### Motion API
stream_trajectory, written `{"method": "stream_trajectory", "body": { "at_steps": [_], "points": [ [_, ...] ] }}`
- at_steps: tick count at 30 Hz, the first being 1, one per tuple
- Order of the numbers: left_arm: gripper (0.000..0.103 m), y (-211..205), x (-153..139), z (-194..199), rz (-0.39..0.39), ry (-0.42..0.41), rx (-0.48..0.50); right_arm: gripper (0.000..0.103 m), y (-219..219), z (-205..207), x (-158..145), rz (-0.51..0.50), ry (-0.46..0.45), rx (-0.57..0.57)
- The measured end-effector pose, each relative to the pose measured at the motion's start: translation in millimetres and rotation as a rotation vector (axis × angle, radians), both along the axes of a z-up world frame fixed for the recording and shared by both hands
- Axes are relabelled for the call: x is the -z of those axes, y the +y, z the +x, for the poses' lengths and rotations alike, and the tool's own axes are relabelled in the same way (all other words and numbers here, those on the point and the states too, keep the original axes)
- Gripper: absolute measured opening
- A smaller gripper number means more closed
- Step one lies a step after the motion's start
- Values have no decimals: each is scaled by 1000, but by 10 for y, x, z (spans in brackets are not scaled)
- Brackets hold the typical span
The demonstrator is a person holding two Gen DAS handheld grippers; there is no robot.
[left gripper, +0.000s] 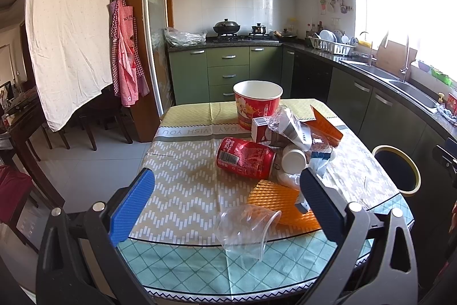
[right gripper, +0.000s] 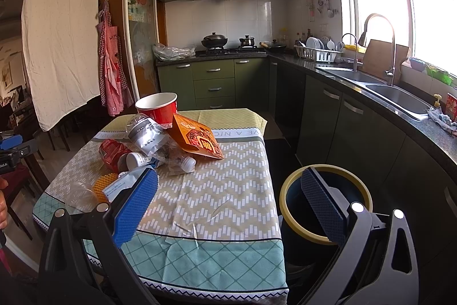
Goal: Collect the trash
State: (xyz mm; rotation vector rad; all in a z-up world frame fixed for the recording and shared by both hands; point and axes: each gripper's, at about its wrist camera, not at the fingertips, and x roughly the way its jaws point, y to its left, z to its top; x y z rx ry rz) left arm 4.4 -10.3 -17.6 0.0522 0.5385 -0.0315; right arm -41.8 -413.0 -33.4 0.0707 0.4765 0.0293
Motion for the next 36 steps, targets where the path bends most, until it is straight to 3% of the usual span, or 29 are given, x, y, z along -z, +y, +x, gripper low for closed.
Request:
{"method": "stream_trajectory", "body": {
  "at_steps": [16, 22, 26, 30, 34, 36],
  "points": [
    [97, 2, 7, -3, -2, 3, 2, 99, 11, 15, 6, -6, 6, -11],
    [97, 34, 65, 41, -1, 22, -9, 99, 3, 339, -185, 10, 44, -147],
    [97, 140, 93, 184, -7, 65, -31, 99, 150, 958, -558, 86, 141, -340],
    [97, 276, 49, 306, -8, 89, -65, 99, 594, 1864, -898, 3, 234, -395],
    [97, 351, 26, 410, -1, 104, -69, 97, 997, 3004, -867, 7, 417, -393],
    [97, 378, 30, 458, 4, 116, -60, 87, 1138, 3531, -694, 29, 525, -379]
  ]
}}
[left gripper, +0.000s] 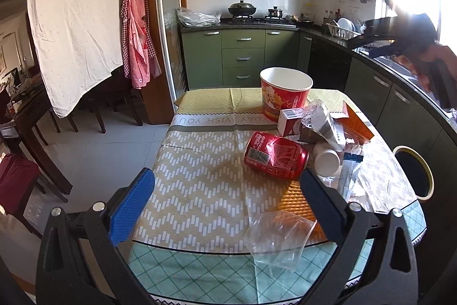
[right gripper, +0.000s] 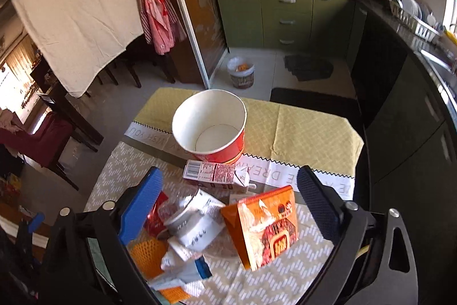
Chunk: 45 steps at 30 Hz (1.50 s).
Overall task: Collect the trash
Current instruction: 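Reach the right gripper to the red-and-white paper cup and grasp its rim, then carry the paper cup toward the yellow-rimmed bin while the left gripper approaches the clear plastic cup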
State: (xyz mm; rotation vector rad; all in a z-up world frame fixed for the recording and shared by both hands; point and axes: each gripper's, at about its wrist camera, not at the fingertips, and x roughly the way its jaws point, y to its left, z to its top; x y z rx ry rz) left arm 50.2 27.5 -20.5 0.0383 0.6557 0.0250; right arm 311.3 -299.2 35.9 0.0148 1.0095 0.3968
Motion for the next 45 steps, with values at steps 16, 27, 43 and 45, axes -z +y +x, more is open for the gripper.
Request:
{"method": "stream_trajectory", "body": {
  "at_steps": [16, 27, 43, 45],
  "points": [
    [97, 101, 122, 647, -20, 117, 56, 36, 663, 1447, 1182, -154, 326, 49],
    [97, -251, 42, 859, 44, 138, 162, 5, 617, 1549, 1402, -114, 365, 94],
    [97, -955, 27, 1074, 34, 343, 460, 6, -770, 858, -164, -31, 133, 161],
    [97, -943, 74, 984, 63, 386, 493, 7, -985, 673, -183, -40, 127, 174]
  ]
}}
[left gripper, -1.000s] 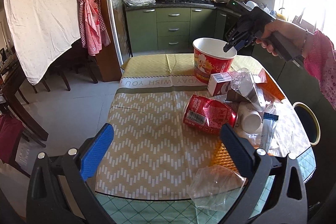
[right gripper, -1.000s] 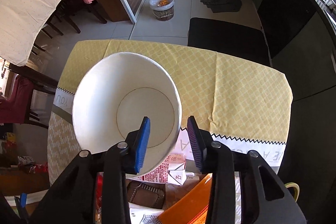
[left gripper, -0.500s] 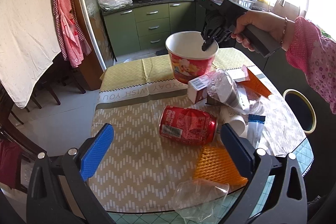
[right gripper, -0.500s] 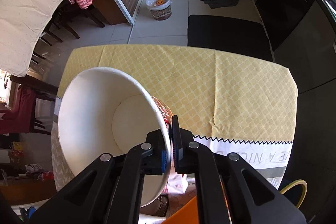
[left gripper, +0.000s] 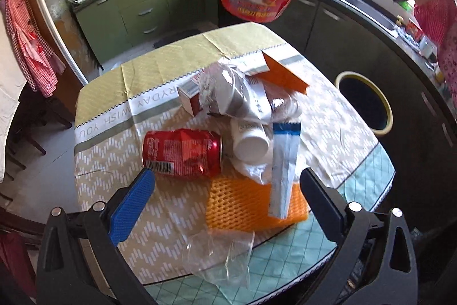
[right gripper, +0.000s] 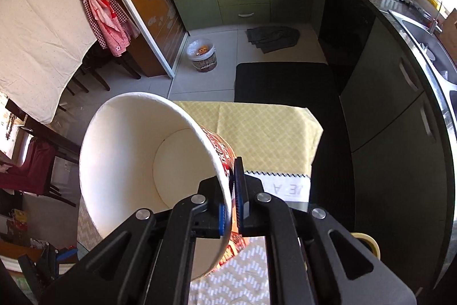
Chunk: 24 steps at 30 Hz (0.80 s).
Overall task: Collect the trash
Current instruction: 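Carry the paper cup toward the yellow-rimmed bin while the left gripper approaches the clear plastic cup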
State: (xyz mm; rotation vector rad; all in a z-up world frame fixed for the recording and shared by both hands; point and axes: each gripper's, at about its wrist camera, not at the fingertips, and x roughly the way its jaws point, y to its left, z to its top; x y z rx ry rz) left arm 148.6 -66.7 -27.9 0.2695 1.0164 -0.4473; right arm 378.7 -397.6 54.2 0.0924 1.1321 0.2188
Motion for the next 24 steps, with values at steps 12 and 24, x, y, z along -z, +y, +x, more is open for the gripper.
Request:
{"method": "stream_trajectory", "body": {
  "at_steps": [12, 24],
  "points": [
    [83, 121, 390, -558, 259, 119, -16, 8, -517, -479, 208, -5, 20, 25],
    [16, 98, 842, -443, 249, 200, 15, 12, -1180, -1237, 314, -9, 17, 88]
  ]
}}
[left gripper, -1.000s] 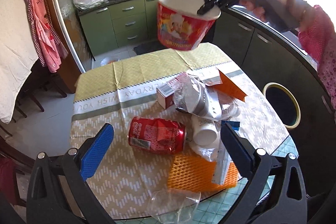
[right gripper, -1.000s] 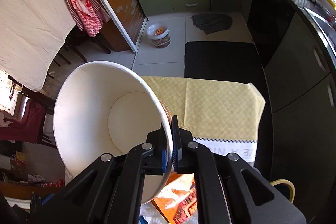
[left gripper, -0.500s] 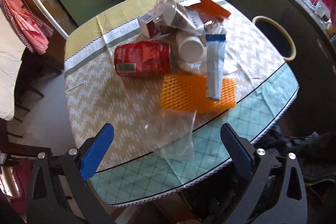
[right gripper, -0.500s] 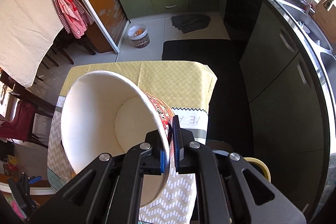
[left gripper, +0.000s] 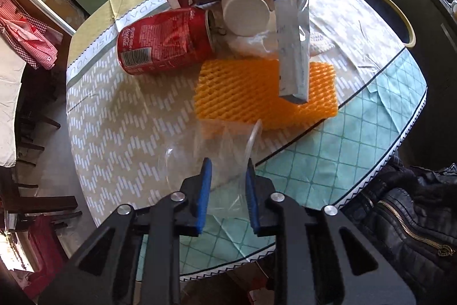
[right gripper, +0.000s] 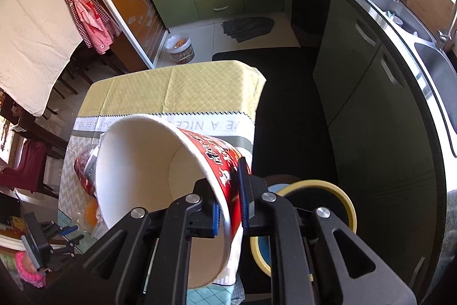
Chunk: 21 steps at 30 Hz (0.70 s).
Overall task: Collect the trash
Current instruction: 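Carry the paper cup toward the yellow-rimmed bin while the left gripper approaches the clear plastic cup, then open the right gripper over the bin while the left gripper grasps the clear plastic cup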
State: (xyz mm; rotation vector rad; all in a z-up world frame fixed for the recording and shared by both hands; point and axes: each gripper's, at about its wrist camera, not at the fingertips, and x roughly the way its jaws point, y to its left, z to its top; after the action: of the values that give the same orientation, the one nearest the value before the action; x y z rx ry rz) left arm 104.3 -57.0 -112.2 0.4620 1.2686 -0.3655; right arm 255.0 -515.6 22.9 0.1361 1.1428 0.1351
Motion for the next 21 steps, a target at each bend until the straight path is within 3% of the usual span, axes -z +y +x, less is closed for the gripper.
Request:
{"method": "stream_trajectory", "body": {
  "at_steps": [7, 13, 21],
  "points": [
    [5, -18, -93, 20, 13, -37, 20, 14, -762, -579, 524, 35, 63, 125],
    [5, -53, -303, -44, -9, -69, 30, 14, -1343, -818, 1008, 80, 111, 254],
    [5, -149, -825, -129, -136, -88, 51, 14, -1876, -828, 1942, 158, 204, 377]
  ]
}}
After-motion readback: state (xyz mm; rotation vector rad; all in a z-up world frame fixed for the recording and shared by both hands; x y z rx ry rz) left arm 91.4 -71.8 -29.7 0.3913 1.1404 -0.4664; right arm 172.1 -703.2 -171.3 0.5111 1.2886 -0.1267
